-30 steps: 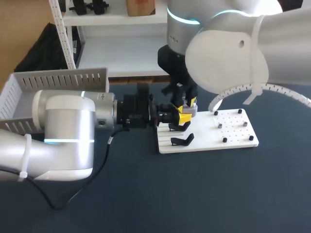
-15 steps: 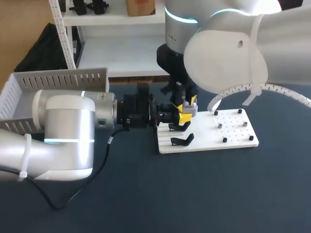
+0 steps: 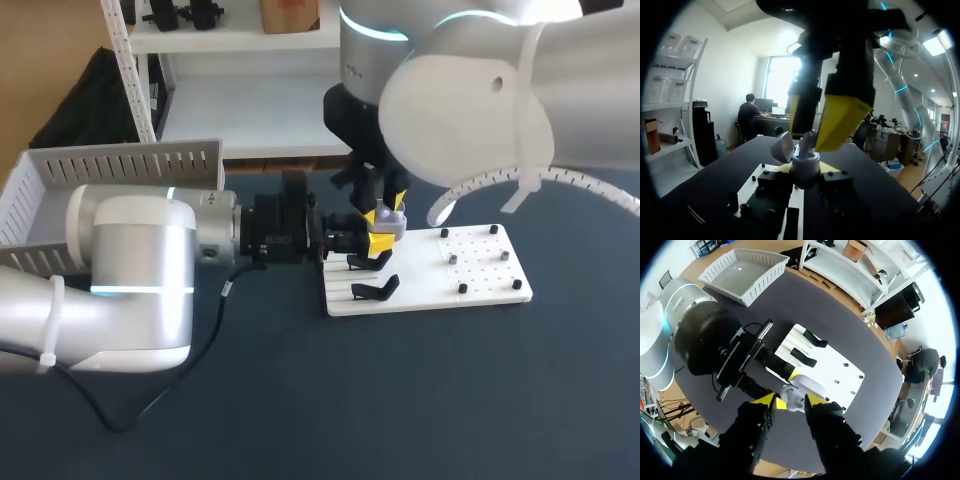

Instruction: Pick up each earbud case from the left stands, insert the matching earbuds, close the lid, and place the case in the box.

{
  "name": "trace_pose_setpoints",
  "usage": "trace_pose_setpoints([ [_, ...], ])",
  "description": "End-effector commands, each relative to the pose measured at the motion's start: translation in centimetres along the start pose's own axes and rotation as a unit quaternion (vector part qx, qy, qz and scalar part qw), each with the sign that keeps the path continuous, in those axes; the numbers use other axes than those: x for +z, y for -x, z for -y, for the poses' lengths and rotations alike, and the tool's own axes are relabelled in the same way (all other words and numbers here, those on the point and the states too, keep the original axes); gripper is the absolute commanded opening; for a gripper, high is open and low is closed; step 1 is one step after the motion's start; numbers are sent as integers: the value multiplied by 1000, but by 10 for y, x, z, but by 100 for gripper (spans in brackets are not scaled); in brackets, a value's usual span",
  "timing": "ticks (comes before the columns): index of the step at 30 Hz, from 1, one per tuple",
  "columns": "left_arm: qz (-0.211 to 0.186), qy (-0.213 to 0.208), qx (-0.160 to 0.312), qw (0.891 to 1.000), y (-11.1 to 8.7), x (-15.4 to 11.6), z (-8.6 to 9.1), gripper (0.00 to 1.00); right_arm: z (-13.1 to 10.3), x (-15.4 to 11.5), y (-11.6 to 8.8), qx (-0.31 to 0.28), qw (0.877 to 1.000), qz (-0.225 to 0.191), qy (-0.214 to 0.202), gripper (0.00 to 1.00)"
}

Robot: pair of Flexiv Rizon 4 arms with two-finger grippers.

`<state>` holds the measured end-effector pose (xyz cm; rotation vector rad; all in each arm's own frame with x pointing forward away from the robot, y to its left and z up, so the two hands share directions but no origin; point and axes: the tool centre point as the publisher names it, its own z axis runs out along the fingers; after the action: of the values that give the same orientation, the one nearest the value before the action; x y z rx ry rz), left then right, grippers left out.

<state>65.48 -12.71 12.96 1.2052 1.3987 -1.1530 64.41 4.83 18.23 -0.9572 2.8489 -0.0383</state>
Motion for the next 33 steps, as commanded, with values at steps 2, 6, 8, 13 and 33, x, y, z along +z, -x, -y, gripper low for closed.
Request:
trace_pose_setpoints([
  [2, 1, 1, 0, 1000, 0, 0, 1, 0, -1, -1, -1, 0, 1000, 4, -1, 36],
  [6, 1, 1, 0, 1000, 0, 0, 1, 0, -4, -13, -1, 1, 1000, 16, -3, 37],
  [8, 1, 1, 0, 1000, 0, 0, 1, 0, -3, -20, -4, 3, 1000, 24, -3, 37],
  [13, 1, 1, 0, 1000, 0, 0, 1, 0, -2, -34, -13, 6, 999, 35, -6, 25],
  [33, 1, 1, 0, 1000, 0, 0, 1, 0, -4, -7, -36, 13, 1000, -4, -3, 13],
])
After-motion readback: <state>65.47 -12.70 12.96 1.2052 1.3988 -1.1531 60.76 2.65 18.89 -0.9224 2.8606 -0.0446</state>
